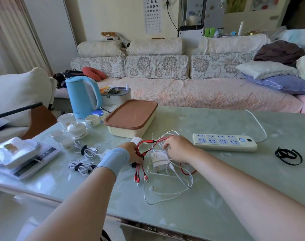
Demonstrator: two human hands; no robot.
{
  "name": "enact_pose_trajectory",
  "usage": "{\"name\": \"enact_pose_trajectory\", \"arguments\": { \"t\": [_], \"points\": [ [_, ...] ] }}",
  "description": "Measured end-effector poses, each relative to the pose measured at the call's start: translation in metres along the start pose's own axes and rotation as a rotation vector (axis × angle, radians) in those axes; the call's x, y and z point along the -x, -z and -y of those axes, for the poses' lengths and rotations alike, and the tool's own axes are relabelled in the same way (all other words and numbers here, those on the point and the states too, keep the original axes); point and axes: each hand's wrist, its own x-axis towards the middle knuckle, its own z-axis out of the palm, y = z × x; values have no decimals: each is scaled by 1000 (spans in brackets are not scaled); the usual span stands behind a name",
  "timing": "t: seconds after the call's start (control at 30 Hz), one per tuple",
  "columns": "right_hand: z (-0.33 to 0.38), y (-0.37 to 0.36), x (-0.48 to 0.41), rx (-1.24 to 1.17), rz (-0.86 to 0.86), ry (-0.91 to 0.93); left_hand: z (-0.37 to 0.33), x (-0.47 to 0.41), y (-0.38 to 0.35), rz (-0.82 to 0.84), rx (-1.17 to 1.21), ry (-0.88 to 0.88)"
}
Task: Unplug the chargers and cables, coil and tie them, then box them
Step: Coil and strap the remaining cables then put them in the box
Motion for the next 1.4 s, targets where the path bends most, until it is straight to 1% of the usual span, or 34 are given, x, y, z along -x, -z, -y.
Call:
{"name": "enact_pose_trajectory", "arguments": {
  "t": [0.1, 0.23, 0.3, 0.33, 0.37, 0.4, 0.43, 0.47, 0.53, 0.57, 0.6, 0.63, 0.67, 0.73, 0.83, 0.87, 0.93, 1.0, 1.07, 1.13, 1.23, 1.3, 1.33, 1.4],
  "points": [
    [-7, 3, -2, -68, -90, -21, 1, -2, -2, 5, 45, 3],
    [-7, 11, -7, -208, -284, -22, 1, -4, -2, -4, 230, -18],
    [-7, 13, -8, -236, -284, -28, -1, -6, -3, 10, 281, -40],
    [-8, 14, -9, -176, -263, -40, -2, -7, -4, 22, 307, -53],
    [-8, 15, -8, -59, -262, -49, -4, -8, -6, 31, 333, -71],
    [-7, 15, -8, 88, -283, -43, -6, -10, -7, 32, 352, -93],
    [-8, 14, -10, 167, -324, -9, -8, -12, -8, 27, 372, -114],
    [-7, 13, -12, 146, -340, 31, -10, -13, -8, 14, 393, -136],
    [-4, 10, -18, -22, -303, 83, -11, -18, -11, -18, 416, -175],
    [-3, 8, -22, -95, -251, 83, -10, -20, -13, -33, 420, -187],
    [-2, 8, -26, -115, -191, 66, -9, -21, -14, -45, 433, -195],
    [-1, 4, -32, -110, -126, 60, -6, -26, -18, -49, 468, -190],
    [-2, 2, -37, -56, -87, 67, -3, -28, -20, -56, 511, -186],
    [-2, 3, -42, 13, -53, 81, 0, -29, -20, -81, 564, -187],
    [-1, 8, -54, -58, 24, -11, 0, -38, -24, -98, 588, -192],
    [-1, 9, -58, -33, 39, -45, -1, -40, -25, -113, 602, -184],
    [-3, 12, -61, -103, 91, -118, -5, -44, -28, -130, 648, -163],
    [-5, 12, -60, -138, 147, -132, -8, -46, -29, -124, 709, -147],
    [-8, 10, -55, -91, 190, -131, -9, -47, -30, -105, 724, -145],
    [-8, 10, -52, 23, 194, -41, -10, -47, -30, -103, 740, -142],
    [-4, 8, -52, 131, 241, -63, -10, -46, -33, -111, 779, -139],
    [1, 4, -50, 182, 242, -60, -9, -44, -34, -103, 853, -134],
    [1, 3, -49, 149, 222, -54, -8, -43, -35, -91, 907, -124],
    [-1, 4, -49, -19, 198, -67, -4, -39, -34, -52, 1075, -89]
  ]
}}
